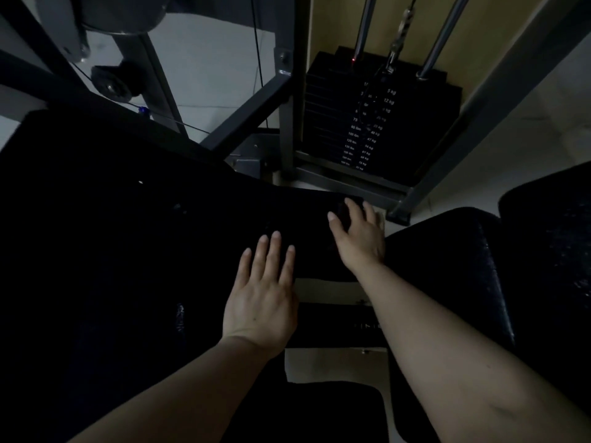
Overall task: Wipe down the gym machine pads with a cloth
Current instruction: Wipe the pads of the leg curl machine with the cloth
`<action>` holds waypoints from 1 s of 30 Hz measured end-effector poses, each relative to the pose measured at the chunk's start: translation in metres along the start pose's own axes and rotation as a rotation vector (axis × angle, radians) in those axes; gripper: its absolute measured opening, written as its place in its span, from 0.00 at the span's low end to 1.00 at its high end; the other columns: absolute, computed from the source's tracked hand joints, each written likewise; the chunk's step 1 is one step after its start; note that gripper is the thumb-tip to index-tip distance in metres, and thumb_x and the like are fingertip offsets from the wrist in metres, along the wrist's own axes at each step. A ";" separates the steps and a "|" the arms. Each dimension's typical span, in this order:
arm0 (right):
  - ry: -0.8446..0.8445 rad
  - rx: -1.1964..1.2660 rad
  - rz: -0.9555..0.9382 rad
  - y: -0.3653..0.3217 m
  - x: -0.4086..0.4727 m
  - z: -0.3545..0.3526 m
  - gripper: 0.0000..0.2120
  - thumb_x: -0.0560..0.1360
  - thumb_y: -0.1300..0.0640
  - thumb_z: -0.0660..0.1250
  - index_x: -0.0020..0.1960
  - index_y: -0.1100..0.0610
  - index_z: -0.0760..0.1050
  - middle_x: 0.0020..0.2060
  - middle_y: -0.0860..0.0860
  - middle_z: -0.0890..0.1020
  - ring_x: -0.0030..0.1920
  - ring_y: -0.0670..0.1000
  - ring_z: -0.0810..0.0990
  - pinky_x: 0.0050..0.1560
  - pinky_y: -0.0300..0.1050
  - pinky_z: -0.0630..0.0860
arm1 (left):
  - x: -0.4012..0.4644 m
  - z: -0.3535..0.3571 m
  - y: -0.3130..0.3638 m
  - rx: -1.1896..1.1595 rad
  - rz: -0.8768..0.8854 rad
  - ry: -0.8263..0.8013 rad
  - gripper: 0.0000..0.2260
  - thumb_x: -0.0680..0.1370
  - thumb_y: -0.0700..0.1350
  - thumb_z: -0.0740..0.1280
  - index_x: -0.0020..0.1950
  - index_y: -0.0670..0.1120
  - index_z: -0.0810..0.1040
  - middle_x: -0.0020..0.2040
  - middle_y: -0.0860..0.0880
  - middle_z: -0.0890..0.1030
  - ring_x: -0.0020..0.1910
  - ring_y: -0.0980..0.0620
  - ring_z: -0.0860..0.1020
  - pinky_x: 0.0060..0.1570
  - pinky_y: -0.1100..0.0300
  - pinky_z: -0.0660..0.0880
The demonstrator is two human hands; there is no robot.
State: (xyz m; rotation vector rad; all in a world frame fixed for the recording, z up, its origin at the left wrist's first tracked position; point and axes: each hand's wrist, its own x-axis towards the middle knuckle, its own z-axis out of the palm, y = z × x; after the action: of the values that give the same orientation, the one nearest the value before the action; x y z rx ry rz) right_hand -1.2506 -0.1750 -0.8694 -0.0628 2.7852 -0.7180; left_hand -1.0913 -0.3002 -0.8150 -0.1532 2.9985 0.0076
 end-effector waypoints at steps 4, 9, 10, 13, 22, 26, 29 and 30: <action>0.012 -0.013 -0.051 0.010 -0.038 0.004 0.27 0.80 0.42 0.52 0.77 0.43 0.52 0.78 0.50 0.47 0.77 0.57 0.44 0.75 0.56 0.52 | -0.004 -0.006 -0.001 0.004 0.019 -0.016 0.27 0.81 0.51 0.50 0.78 0.46 0.48 0.76 0.43 0.39 0.75 0.47 0.38 0.73 0.51 0.37; 0.078 0.055 -0.064 0.014 -0.071 0.014 0.23 0.82 0.50 0.53 0.76 0.46 0.56 0.78 0.51 0.47 0.77 0.55 0.43 0.75 0.55 0.52 | -0.009 -0.023 -0.019 0.047 -0.010 -0.056 0.27 0.82 0.55 0.45 0.78 0.47 0.44 0.78 0.44 0.38 0.76 0.47 0.37 0.73 0.52 0.36; 0.108 0.083 -0.061 0.013 -0.080 0.019 0.23 0.81 0.51 0.54 0.76 0.46 0.57 0.78 0.51 0.47 0.77 0.55 0.43 0.75 0.54 0.51 | -0.012 -0.024 -0.025 0.040 -0.025 -0.044 0.27 0.81 0.56 0.44 0.78 0.46 0.47 0.78 0.44 0.40 0.77 0.47 0.39 0.73 0.51 0.37; 0.142 0.130 -0.061 0.008 -0.108 0.033 0.24 0.81 0.49 0.52 0.76 0.46 0.55 0.77 0.48 0.44 0.75 0.50 0.37 0.73 0.44 0.42 | -0.020 -0.020 -0.035 0.091 -0.018 -0.045 0.30 0.78 0.58 0.44 0.77 0.45 0.57 0.77 0.43 0.51 0.77 0.46 0.49 0.73 0.48 0.45; 0.064 0.041 -0.031 0.004 -0.057 0.016 0.24 0.81 0.47 0.46 0.76 0.47 0.57 0.77 0.48 0.50 0.77 0.51 0.44 0.74 0.46 0.46 | -0.018 -0.006 -0.036 0.082 0.031 -0.007 0.29 0.78 0.56 0.52 0.74 0.41 0.64 0.76 0.39 0.59 0.76 0.43 0.55 0.71 0.43 0.54; 0.047 0.094 0.037 0.000 -0.001 0.005 0.21 0.82 0.50 0.49 0.72 0.52 0.65 0.72 0.54 0.63 0.71 0.57 0.61 0.71 0.49 0.58 | -0.017 -0.004 -0.037 0.074 0.032 0.005 0.29 0.78 0.56 0.53 0.74 0.41 0.65 0.76 0.39 0.59 0.75 0.42 0.56 0.70 0.43 0.55; -0.040 0.050 0.116 -0.002 0.028 -0.005 0.21 0.82 0.48 0.48 0.64 0.58 0.71 0.61 0.60 0.72 0.58 0.62 0.73 0.58 0.49 0.69 | -0.017 -0.004 -0.036 0.079 0.030 0.003 0.29 0.78 0.56 0.52 0.74 0.41 0.64 0.76 0.39 0.58 0.76 0.42 0.56 0.70 0.43 0.55; -0.021 0.038 0.101 -0.002 0.027 -0.004 0.20 0.82 0.48 0.49 0.64 0.58 0.71 0.60 0.61 0.73 0.57 0.62 0.74 0.57 0.49 0.69 | -0.017 -0.004 -0.036 0.081 0.028 0.000 0.29 0.78 0.56 0.52 0.74 0.41 0.64 0.76 0.39 0.58 0.76 0.42 0.56 0.71 0.43 0.55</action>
State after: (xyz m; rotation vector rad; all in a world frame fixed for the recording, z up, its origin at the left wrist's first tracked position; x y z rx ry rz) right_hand -1.2780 -0.1781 -0.8712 0.0771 2.7311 -0.7398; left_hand -1.0717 -0.3342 -0.8084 -0.1023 2.9947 -0.1111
